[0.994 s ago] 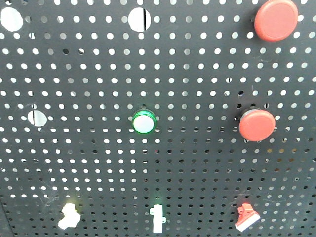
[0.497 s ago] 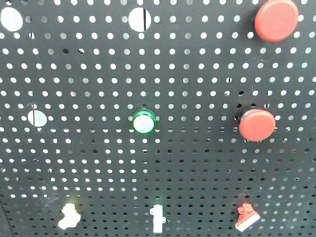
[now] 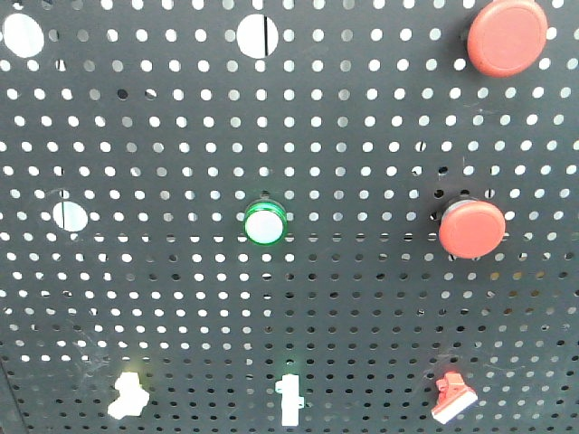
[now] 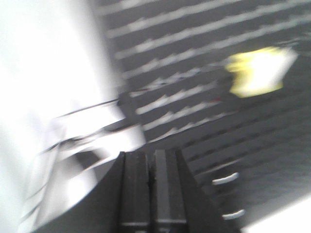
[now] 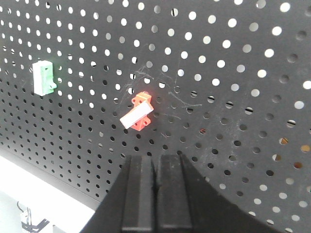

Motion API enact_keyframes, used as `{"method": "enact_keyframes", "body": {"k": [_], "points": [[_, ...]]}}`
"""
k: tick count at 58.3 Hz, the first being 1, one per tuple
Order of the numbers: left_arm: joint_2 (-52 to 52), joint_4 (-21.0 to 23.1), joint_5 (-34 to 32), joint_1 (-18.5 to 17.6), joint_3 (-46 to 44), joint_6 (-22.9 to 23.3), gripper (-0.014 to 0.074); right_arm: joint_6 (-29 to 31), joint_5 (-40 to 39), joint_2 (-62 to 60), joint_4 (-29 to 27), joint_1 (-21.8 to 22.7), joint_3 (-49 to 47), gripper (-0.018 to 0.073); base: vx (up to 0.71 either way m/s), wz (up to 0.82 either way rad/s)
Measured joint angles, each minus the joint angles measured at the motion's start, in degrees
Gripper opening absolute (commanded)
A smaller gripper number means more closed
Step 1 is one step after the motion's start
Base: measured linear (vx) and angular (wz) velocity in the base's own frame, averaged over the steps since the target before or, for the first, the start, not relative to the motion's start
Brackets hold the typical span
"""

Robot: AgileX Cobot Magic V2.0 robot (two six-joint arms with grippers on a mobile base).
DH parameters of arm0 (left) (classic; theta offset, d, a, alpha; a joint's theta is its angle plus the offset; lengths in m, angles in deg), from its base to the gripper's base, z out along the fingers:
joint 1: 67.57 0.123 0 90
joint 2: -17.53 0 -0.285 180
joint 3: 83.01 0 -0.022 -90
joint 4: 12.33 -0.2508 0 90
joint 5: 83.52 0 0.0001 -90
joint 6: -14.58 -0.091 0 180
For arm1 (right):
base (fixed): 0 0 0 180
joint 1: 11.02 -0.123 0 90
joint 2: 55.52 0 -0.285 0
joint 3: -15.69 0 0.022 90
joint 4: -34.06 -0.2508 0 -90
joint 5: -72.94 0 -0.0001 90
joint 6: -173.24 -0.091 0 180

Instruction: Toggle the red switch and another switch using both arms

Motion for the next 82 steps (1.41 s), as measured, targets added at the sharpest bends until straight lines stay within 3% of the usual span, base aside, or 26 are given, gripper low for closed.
{"method": "enact_keyframes", "body": {"k": [5,11,27,76,82], "points": [[3.75,-0.61,-0.1,3.74,4.15,2.63,0.0003,0.0,0.0,0.0,0.0,0.0,0.0,-0.0006,0.0,0.0],[7.72,-0.96,0.51,5.44,6.86,4.39,0.0003,0.0,0.0,0.0,0.0,0.0,0.0,-0.0006,0.0,0.0],[10.98,-2.73,6.51,5.62,6.87,5.39,0.0003,0.0,0.0,0.0,0.0,0.0,0.04,-0.0006,0.0,0.0],[10.98,-2.89,6.82,5.62,6.87,5.46,0.0003,0.0,-0.06,0.0,0.49,0.0,0.11,-0.0006,0.0,0.0],[10.98,-2.89,6.82,5.62,6.87,5.46,0.0003,-4.25,-0.38,0.0,4.11,0.0,0.11,-0.0006,0.0,0.0]]}}
